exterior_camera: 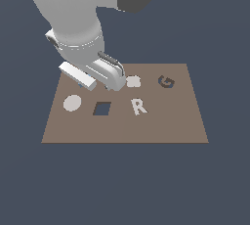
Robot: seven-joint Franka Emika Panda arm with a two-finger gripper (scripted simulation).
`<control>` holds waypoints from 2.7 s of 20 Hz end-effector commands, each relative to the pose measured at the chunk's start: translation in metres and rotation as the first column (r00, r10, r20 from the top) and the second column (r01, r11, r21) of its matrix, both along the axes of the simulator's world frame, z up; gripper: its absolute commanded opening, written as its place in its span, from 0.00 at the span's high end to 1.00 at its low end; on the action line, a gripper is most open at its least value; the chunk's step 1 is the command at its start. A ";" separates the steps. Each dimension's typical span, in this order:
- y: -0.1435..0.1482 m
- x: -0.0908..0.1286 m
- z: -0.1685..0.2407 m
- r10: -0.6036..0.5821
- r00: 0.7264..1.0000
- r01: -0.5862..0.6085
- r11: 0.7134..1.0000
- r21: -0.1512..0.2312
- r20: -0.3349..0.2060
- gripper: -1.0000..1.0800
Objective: Insert a designated object into the corresponding slot on a board.
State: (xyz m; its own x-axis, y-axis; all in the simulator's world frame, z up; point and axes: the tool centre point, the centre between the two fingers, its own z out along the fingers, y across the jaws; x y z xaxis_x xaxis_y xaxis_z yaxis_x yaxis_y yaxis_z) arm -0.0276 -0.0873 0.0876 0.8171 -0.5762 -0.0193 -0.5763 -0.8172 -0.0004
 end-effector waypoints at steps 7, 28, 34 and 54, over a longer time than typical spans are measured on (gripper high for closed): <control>-0.045 -0.029 -0.026 -0.288 0.958 0.288 0.958 -0.010 0.011 0.04; -0.059 -0.046 -0.057 -0.404 0.915 0.404 0.915 -0.012 0.015 0.04; -0.059 -0.046 -0.058 -0.404 0.915 0.404 0.915 -0.012 0.015 1.00; -0.042 -0.030 -0.055 -0.481 0.876 0.482 0.876 -0.011 0.016 1.00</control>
State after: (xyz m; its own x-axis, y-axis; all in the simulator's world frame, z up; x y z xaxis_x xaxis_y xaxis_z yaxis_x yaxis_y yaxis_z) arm -0.0608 -0.1326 0.0318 0.4540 -0.8910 -0.0001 -0.8910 -0.4540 -0.0002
